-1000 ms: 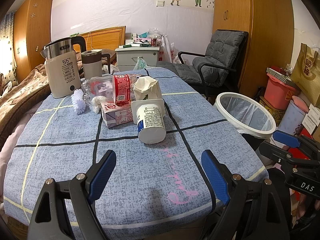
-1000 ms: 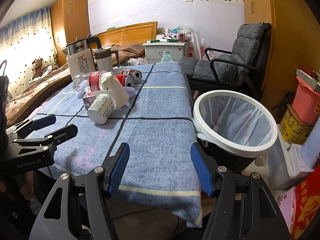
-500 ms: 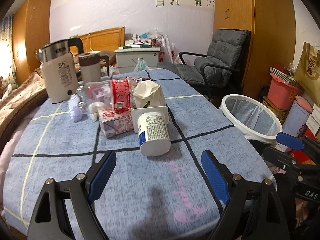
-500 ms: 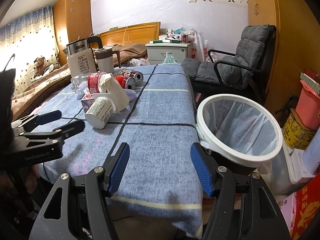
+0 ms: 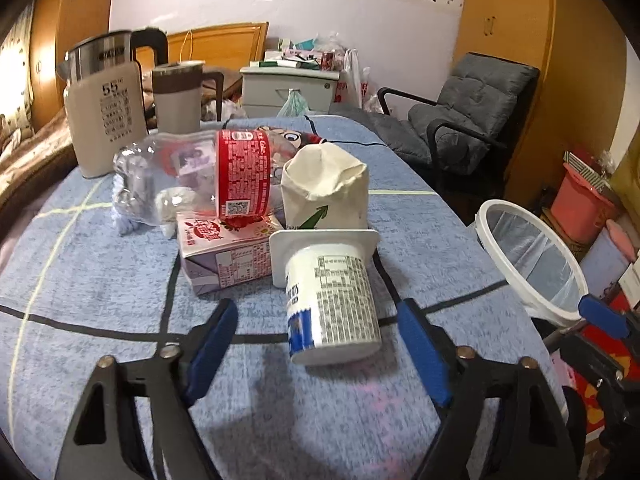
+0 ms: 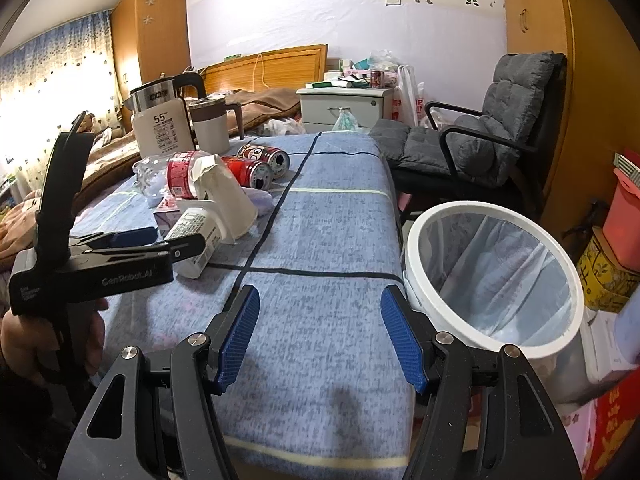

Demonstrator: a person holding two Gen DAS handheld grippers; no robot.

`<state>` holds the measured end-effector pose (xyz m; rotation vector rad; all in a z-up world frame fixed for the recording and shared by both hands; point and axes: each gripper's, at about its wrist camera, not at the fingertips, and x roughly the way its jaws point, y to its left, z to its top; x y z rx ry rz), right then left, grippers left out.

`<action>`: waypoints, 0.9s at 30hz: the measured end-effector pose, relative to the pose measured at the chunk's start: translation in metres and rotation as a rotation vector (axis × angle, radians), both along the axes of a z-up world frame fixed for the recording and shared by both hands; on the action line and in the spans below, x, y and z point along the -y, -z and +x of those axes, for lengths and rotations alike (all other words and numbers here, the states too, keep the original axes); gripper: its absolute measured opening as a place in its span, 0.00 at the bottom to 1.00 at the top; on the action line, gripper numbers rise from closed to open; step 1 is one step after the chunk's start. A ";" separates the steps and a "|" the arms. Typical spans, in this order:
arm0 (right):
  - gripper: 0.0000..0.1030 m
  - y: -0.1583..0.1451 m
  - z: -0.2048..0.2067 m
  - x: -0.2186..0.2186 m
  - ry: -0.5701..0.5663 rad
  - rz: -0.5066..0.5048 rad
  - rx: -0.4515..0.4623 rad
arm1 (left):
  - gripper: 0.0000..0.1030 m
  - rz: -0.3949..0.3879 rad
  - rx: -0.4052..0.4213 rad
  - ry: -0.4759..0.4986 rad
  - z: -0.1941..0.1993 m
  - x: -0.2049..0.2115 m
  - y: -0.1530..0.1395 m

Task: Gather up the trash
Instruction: 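Lower the left gripper and grasp the white yogurt cup, then grasp the crumpled white paper with the right gripper while the left gripper holds the yogurt cup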

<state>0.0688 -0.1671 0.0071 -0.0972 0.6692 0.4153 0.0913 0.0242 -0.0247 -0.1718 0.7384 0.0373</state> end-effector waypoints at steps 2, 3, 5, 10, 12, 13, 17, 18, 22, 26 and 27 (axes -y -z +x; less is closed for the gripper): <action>0.62 0.001 0.004 -0.002 -0.002 -0.002 -0.003 | 0.63 -0.018 -0.005 0.010 0.003 -0.001 0.002; 0.62 0.001 0.005 -0.003 -0.004 -0.002 -0.005 | 0.55 -0.026 -0.007 0.017 0.004 -0.002 0.002; 0.62 0.001 0.009 -0.006 -0.010 -0.006 -0.003 | 0.48 -0.021 -0.010 0.021 0.005 -0.002 0.004; 0.62 -0.001 0.020 -0.015 -0.046 -0.005 -0.004 | 0.48 -0.018 0.012 0.015 -0.004 -0.007 0.000; 0.62 -0.002 0.025 -0.023 -0.075 -0.002 -0.002 | 0.48 -0.011 0.022 0.010 -0.011 -0.011 -0.003; 0.62 -0.002 0.028 -0.028 -0.090 -0.001 -0.003 | 0.48 -0.006 0.024 0.006 -0.014 -0.013 -0.004; 0.62 -0.003 0.040 -0.052 -0.161 0.002 -0.006 | 0.48 -0.007 0.027 -0.012 -0.023 -0.025 -0.007; 0.62 -0.004 0.044 -0.059 -0.181 -0.005 -0.002 | 0.48 -0.008 0.027 -0.019 -0.026 -0.029 -0.008; 0.62 -0.004 0.058 -0.087 -0.252 -0.019 0.017 | 0.48 -0.018 0.029 -0.046 -0.033 -0.043 -0.008; 0.62 -0.005 0.074 -0.114 -0.305 -0.033 0.031 | 0.48 -0.031 0.030 -0.063 -0.037 -0.056 -0.006; 0.62 -0.005 0.076 -0.119 -0.314 -0.038 0.036 | 0.48 -0.032 0.030 -0.066 -0.038 -0.059 -0.006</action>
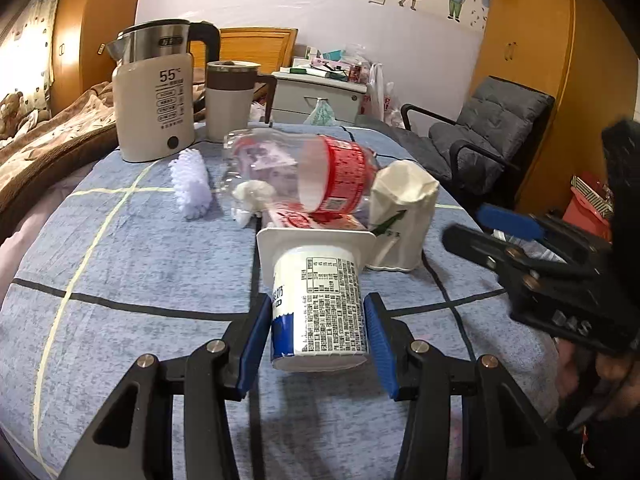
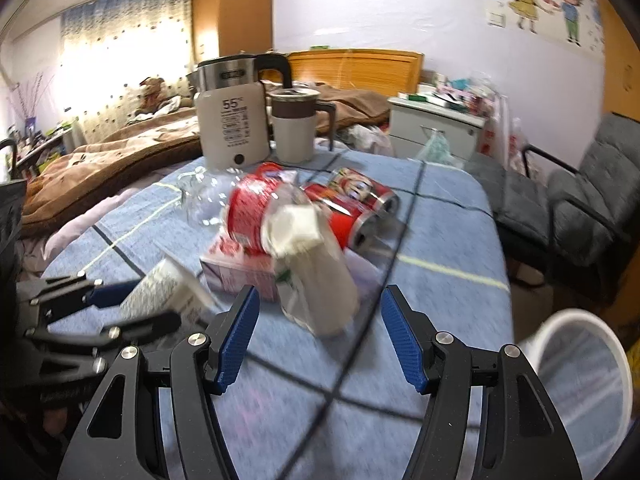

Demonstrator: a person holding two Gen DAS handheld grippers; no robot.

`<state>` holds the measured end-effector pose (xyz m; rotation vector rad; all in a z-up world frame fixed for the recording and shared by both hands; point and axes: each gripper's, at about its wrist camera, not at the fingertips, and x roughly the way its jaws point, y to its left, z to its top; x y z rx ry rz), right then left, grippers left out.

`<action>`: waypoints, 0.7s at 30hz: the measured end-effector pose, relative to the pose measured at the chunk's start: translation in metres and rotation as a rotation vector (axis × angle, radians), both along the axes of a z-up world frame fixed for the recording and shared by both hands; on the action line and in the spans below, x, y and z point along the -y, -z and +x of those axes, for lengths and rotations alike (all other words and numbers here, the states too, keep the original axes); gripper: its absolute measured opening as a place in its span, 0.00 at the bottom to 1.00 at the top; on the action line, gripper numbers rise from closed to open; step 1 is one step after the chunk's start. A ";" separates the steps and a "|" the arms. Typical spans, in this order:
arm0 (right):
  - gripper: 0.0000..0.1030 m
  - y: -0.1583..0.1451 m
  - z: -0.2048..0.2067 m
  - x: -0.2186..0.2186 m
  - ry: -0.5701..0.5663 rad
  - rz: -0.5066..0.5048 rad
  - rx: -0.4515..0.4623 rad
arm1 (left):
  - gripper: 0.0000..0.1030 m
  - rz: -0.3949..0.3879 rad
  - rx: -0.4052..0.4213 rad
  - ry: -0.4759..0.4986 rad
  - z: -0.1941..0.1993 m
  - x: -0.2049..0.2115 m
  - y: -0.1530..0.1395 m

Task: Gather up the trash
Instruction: 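Grasp the crumpled white paper with the right gripper while the left gripper holds the yogurt cup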

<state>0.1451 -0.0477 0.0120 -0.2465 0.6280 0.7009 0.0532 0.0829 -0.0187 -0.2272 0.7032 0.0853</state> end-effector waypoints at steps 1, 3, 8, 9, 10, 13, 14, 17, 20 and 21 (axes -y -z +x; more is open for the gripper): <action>0.62 0.000 0.003 -0.006 -0.007 -0.008 0.004 | 0.48 -0.002 0.001 -0.002 0.000 -0.002 0.000; 0.62 0.001 0.008 -0.017 -0.027 -0.014 0.011 | 0.48 -0.006 0.003 0.000 0.000 -0.005 0.001; 0.62 0.004 0.016 -0.029 -0.029 -0.028 0.013 | 0.48 -0.013 0.006 0.004 0.000 -0.008 0.002; 0.58 0.004 0.016 -0.029 -0.029 -0.025 0.013 | 0.48 -0.013 0.007 0.004 0.000 -0.008 0.002; 0.52 0.003 0.017 -0.030 -0.028 -0.025 0.015 | 0.48 -0.015 0.007 0.005 0.000 -0.009 0.002; 0.44 0.002 0.020 -0.032 -0.029 -0.022 0.007 | 0.48 -0.018 0.007 0.005 0.000 -0.010 0.003; 0.43 0.002 0.020 -0.031 -0.027 -0.018 0.004 | 0.48 -0.019 0.006 0.006 0.000 -0.010 0.003; 0.39 0.000 0.020 -0.027 -0.023 -0.013 -0.002 | 0.48 -0.019 0.007 0.010 0.000 -0.009 0.003; 0.38 -0.005 0.017 -0.020 -0.013 0.007 -0.007 | 0.48 -0.016 0.011 0.014 -0.001 -0.007 0.000; 0.38 -0.006 0.016 -0.017 -0.010 0.016 -0.010 | 0.48 -0.015 0.013 0.017 -0.002 -0.005 -0.001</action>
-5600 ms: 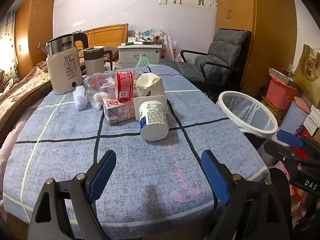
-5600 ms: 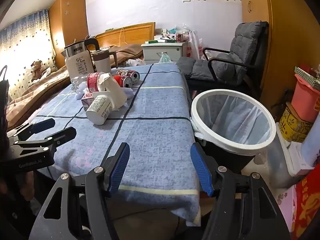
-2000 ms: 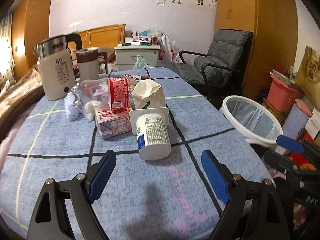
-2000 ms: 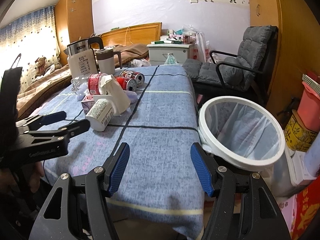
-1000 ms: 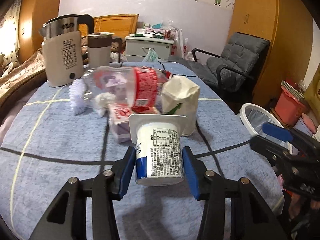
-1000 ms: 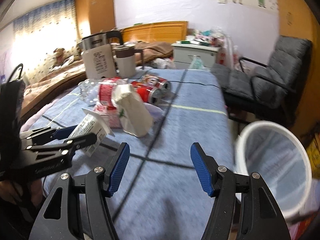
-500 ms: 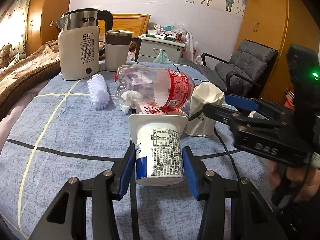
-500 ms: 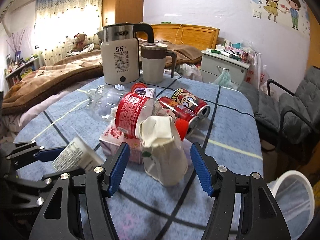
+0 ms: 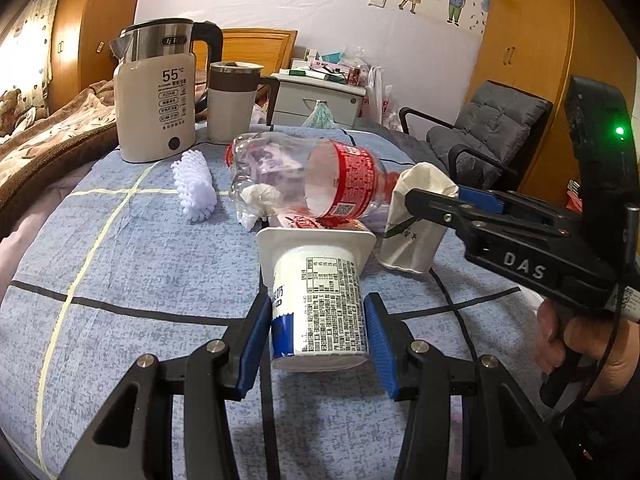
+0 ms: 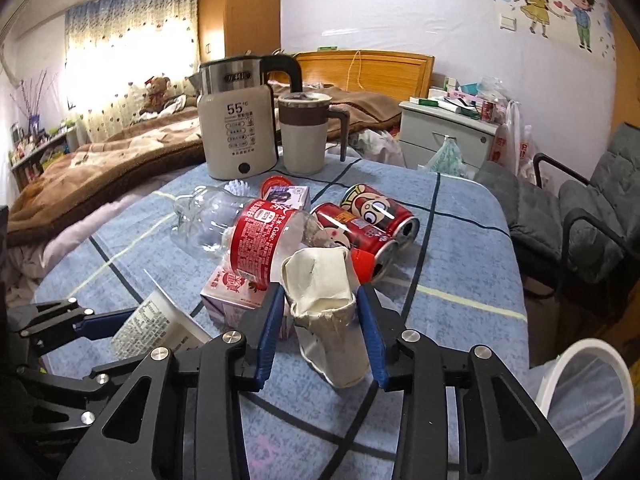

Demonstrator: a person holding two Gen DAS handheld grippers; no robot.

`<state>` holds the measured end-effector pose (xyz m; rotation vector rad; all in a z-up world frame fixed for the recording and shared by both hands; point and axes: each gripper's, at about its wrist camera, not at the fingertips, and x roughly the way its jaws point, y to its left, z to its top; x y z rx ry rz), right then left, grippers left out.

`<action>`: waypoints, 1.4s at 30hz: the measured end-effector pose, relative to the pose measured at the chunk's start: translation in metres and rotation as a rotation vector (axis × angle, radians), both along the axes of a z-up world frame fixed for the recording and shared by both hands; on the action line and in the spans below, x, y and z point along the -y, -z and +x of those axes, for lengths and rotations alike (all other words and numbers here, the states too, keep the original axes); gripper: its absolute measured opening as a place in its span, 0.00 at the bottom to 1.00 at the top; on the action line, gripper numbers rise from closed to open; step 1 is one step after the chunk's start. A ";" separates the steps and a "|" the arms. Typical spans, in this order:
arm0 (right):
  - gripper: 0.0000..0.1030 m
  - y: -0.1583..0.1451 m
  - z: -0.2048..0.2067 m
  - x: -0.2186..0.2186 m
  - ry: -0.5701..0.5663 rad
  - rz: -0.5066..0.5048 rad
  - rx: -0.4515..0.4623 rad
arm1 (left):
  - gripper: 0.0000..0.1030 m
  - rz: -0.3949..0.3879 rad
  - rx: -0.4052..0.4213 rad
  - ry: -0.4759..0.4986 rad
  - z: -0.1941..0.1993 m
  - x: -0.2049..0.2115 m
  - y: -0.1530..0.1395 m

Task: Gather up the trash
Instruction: 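Grasp the crumpled white paper with the right gripper while the left gripper holds the yogurt cup, then carry the paper and yogurt cup over the wastebasket and open both grippers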

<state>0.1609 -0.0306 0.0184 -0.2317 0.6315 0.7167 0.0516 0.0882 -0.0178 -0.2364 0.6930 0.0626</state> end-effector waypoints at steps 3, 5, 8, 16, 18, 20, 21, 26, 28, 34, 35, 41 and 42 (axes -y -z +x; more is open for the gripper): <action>0.37 -0.005 -0.005 0.012 0.014 0.026 -0.014 | 0.48 0.001 0.007 0.008 -0.001 0.005 -0.004; 0.37 -0.009 -0.010 0.022 0.027 0.039 -0.020 | 0.48 0.003 0.012 0.018 -0.001 0.009 -0.007; 0.37 -0.013 -0.017 0.038 0.054 0.057 -0.026 | 0.48 0.001 0.016 0.038 0.000 0.017 -0.011; 0.36 -0.021 -0.028 0.091 0.158 0.080 -0.026 | 0.48 0.007 0.026 0.125 0.014 0.051 -0.020; 0.36 -0.023 -0.030 0.105 0.188 0.085 -0.020 | 0.48 0.002 0.030 0.151 0.019 0.061 -0.022; 0.36 -0.025 -0.032 0.121 0.224 0.089 -0.015 | 0.48 0.009 0.033 0.179 0.025 0.073 -0.024; 0.36 -0.026 -0.032 0.130 0.243 0.092 -0.013 | 0.48 0.009 0.035 0.195 0.027 0.079 -0.024; 0.36 -0.029 -0.031 0.170 0.339 0.106 -0.009 | 0.48 0.004 0.036 0.268 0.044 0.110 -0.028; 0.36 -0.028 -0.030 0.186 0.376 0.110 -0.006 | 0.48 -0.003 0.035 0.299 0.052 0.122 -0.030; 0.36 -0.021 -0.027 0.232 0.490 0.124 -0.016 | 0.48 -0.010 0.041 0.388 0.076 0.160 -0.036; 0.36 -0.020 -0.025 0.239 0.508 0.125 -0.019 | 0.48 -0.013 0.041 0.404 0.080 0.166 -0.036; 0.36 -0.007 -0.020 0.273 0.580 0.129 -0.046 | 0.48 -0.031 0.038 0.508 0.107 0.210 -0.036; 0.36 -0.004 -0.019 0.277 0.591 0.126 -0.054 | 0.48 -0.033 0.035 0.521 0.110 0.216 -0.035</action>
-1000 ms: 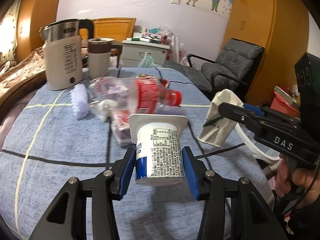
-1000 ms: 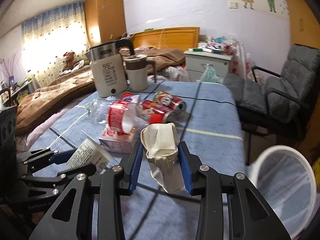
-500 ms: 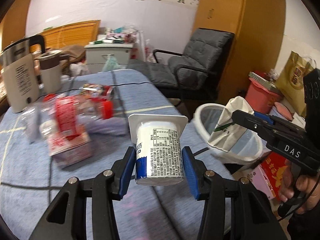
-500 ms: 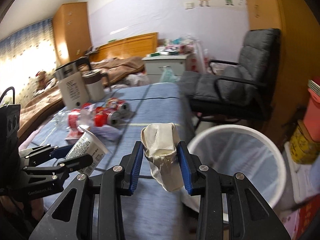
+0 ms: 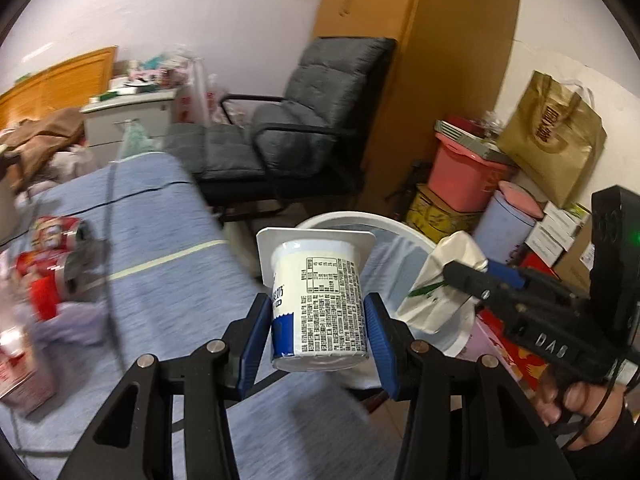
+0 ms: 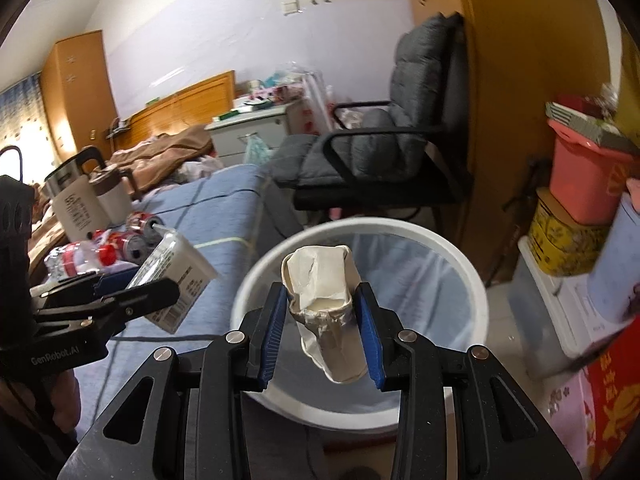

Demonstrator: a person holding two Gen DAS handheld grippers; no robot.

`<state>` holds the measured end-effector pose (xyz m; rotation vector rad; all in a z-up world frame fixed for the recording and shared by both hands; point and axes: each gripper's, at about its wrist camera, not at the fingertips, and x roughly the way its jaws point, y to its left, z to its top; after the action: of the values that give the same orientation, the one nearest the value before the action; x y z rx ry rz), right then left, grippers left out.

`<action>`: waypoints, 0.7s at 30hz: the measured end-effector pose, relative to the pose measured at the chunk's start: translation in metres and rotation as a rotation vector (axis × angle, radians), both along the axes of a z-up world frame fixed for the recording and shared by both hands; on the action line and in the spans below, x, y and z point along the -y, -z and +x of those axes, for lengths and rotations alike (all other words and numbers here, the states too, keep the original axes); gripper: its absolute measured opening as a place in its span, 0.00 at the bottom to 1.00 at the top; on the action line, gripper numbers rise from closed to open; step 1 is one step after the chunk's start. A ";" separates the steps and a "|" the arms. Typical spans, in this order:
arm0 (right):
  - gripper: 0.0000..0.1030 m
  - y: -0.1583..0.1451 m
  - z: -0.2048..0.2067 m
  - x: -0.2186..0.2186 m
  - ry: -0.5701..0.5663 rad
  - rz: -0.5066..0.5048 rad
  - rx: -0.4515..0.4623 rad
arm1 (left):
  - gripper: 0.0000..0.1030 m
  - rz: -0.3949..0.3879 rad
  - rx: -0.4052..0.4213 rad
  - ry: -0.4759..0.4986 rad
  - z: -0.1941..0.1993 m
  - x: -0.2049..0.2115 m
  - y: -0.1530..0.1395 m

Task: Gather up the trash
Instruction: 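Carry the paper and yogurt cup over the wastebasket and open both grippers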

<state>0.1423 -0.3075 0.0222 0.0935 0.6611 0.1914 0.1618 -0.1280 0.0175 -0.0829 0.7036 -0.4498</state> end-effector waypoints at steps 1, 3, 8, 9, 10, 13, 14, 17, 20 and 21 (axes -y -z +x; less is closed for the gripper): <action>0.36 0.003 0.002 0.003 0.006 0.001 -0.007 | 0.48 0.001 -0.002 0.014 0.004 0.007 0.001; 0.36 0.009 0.005 0.010 0.021 0.004 -0.026 | 0.48 0.002 -0.009 0.039 0.011 0.019 0.003; 0.36 0.024 0.011 0.024 0.054 0.014 -0.066 | 0.48 0.003 -0.037 0.095 0.025 0.041 0.011; 0.36 0.027 0.012 0.026 0.060 0.019 -0.077 | 0.48 0.003 -0.048 0.103 0.028 0.044 0.014; 0.37 0.030 0.013 0.028 0.062 0.025 -0.086 | 0.48 0.002 -0.058 0.111 0.030 0.046 0.016; 0.40 0.036 0.016 0.032 0.067 0.041 -0.106 | 0.50 0.009 -0.086 0.123 0.034 0.052 0.023; 0.40 0.036 0.016 0.032 0.064 0.039 -0.110 | 0.56 0.013 -0.086 0.120 0.034 0.053 0.024; 0.43 0.037 0.015 0.029 0.056 0.031 -0.108 | 0.59 -0.003 -0.095 0.120 0.034 0.051 0.026; 0.45 0.034 0.013 0.029 0.061 0.032 -0.094 | 0.59 -0.010 -0.083 0.103 0.031 0.046 0.023; 0.45 0.032 0.011 0.028 0.065 0.027 -0.090 | 0.59 -0.015 -0.082 0.094 0.029 0.043 0.022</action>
<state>0.1537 -0.3357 -0.0101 0.1502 0.7446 0.1343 0.1911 -0.1707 -0.0045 -0.0824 0.7869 -0.5443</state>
